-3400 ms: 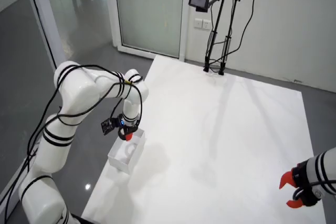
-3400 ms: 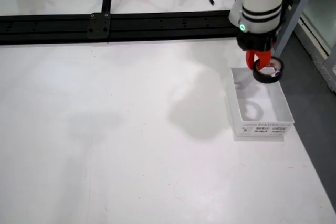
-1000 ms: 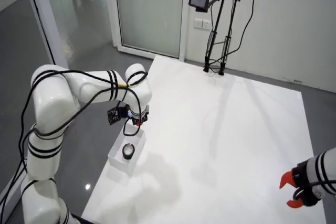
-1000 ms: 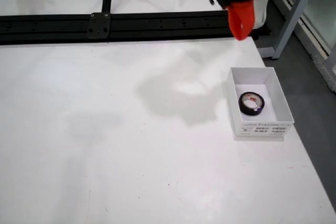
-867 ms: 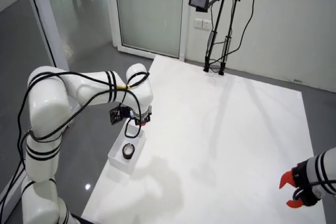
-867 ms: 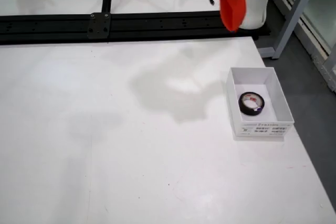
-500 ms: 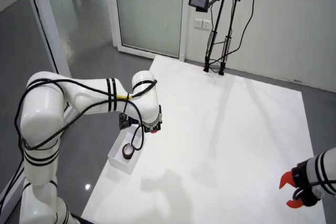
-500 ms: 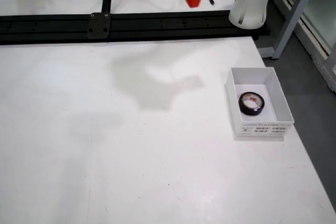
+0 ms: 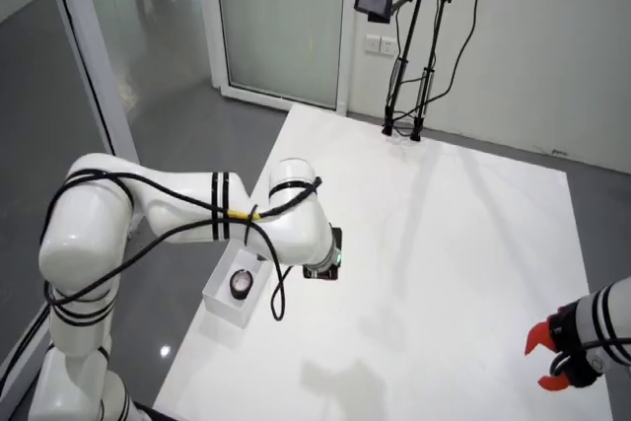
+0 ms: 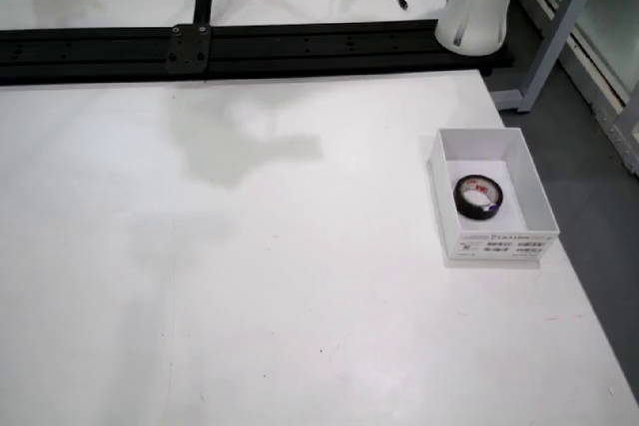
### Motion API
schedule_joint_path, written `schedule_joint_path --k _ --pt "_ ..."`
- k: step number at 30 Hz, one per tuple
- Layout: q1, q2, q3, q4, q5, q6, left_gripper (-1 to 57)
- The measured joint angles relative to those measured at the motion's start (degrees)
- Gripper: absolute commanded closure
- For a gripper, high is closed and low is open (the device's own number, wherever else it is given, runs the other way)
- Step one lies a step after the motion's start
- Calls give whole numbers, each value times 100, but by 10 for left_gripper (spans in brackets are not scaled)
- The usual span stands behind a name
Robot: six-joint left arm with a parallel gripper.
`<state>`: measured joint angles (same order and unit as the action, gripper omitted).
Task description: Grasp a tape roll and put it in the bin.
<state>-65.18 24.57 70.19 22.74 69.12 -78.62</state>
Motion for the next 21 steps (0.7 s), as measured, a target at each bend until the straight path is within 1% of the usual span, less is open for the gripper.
schedule_joint_path --k 5,11,21 --pt "-276 271 -460 -164 -20 403 565" --pt "-581 533 -886 -431 -62 796 563" --pt "-847 753 -1307 -897 -105 1138 570"
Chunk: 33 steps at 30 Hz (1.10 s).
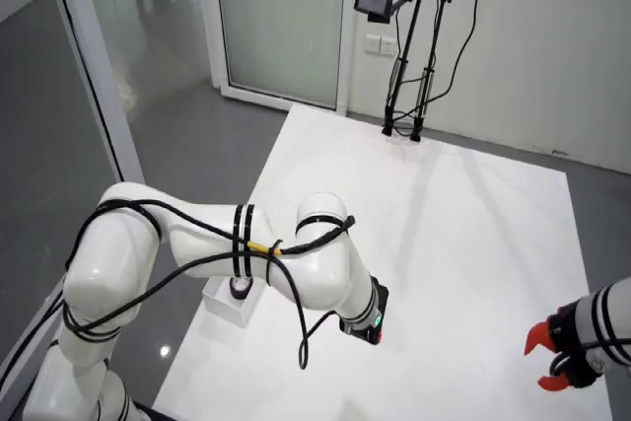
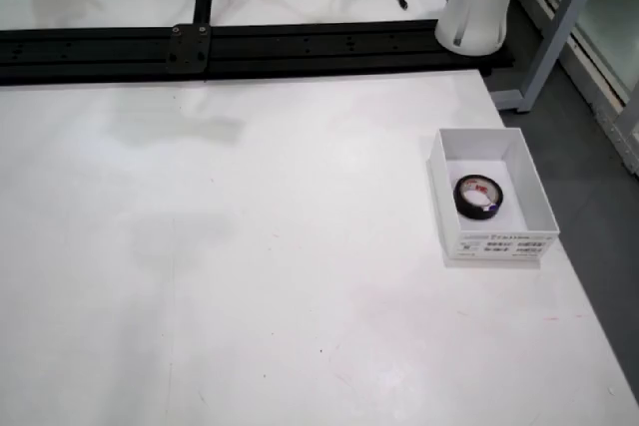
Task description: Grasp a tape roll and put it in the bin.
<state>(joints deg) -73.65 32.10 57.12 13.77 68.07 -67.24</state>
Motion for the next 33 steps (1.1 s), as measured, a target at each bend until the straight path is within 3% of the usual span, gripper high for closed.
schedule_joint_path --k 16,33 --pt "-17 119 -279 -479 60 200 565" --pt "664 137 -339 -355 178 256 565"
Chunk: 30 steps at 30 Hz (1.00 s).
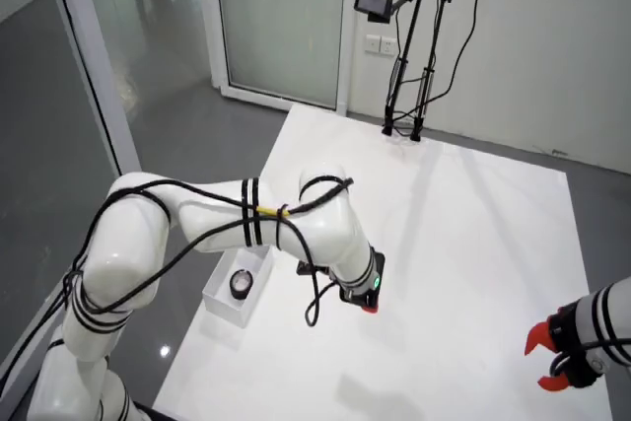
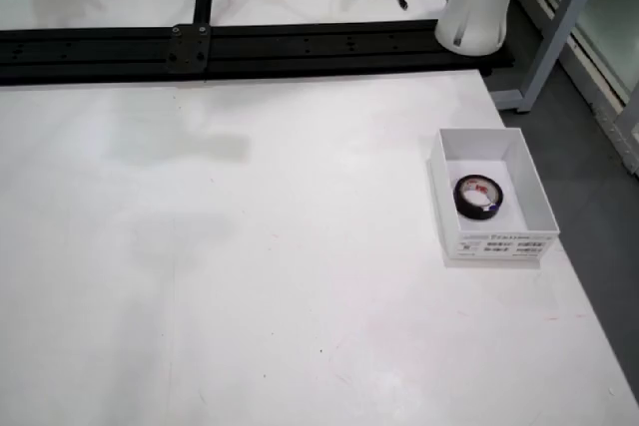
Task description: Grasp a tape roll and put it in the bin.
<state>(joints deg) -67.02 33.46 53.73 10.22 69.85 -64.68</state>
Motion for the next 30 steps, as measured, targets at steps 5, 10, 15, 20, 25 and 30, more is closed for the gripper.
schedule_joint_path --k 5,10,15,20,25,30 --pt "324 -9 -4 75 11 5 565" --pt "560 -20 -6 153 21 8 565" --pt "671 -28 -6 207 29 9 565" --pt "647 -32 1 244 33 12 565" --pt "493 -36 14 266 37 14 565" --pt "276 -38 25 276 38 16 565"
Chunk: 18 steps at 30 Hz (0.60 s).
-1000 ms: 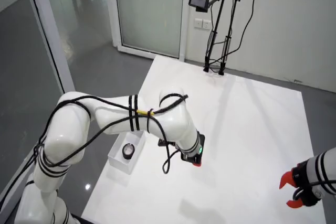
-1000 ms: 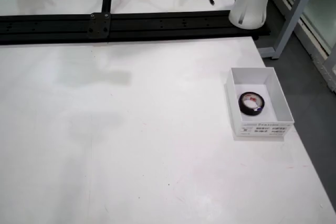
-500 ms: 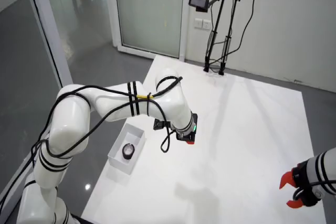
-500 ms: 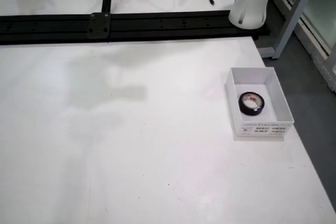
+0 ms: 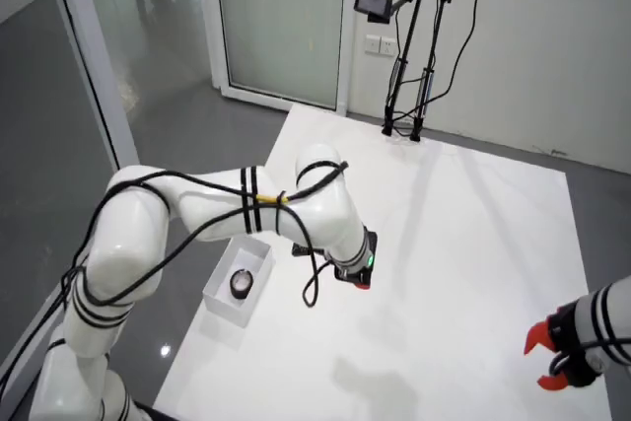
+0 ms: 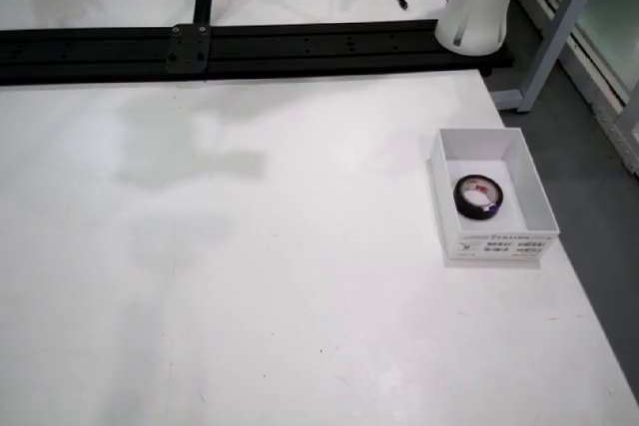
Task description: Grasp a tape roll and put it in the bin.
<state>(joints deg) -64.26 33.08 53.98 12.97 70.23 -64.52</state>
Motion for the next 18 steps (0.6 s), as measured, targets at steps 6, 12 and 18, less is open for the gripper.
schedule_joint_path --k 6,12,18 --pt "-241 -3 10 3 0 1 564" --pt "-355 -6 16 4 0 1 564" --pt "-301 -10 20 4 0 2 564"
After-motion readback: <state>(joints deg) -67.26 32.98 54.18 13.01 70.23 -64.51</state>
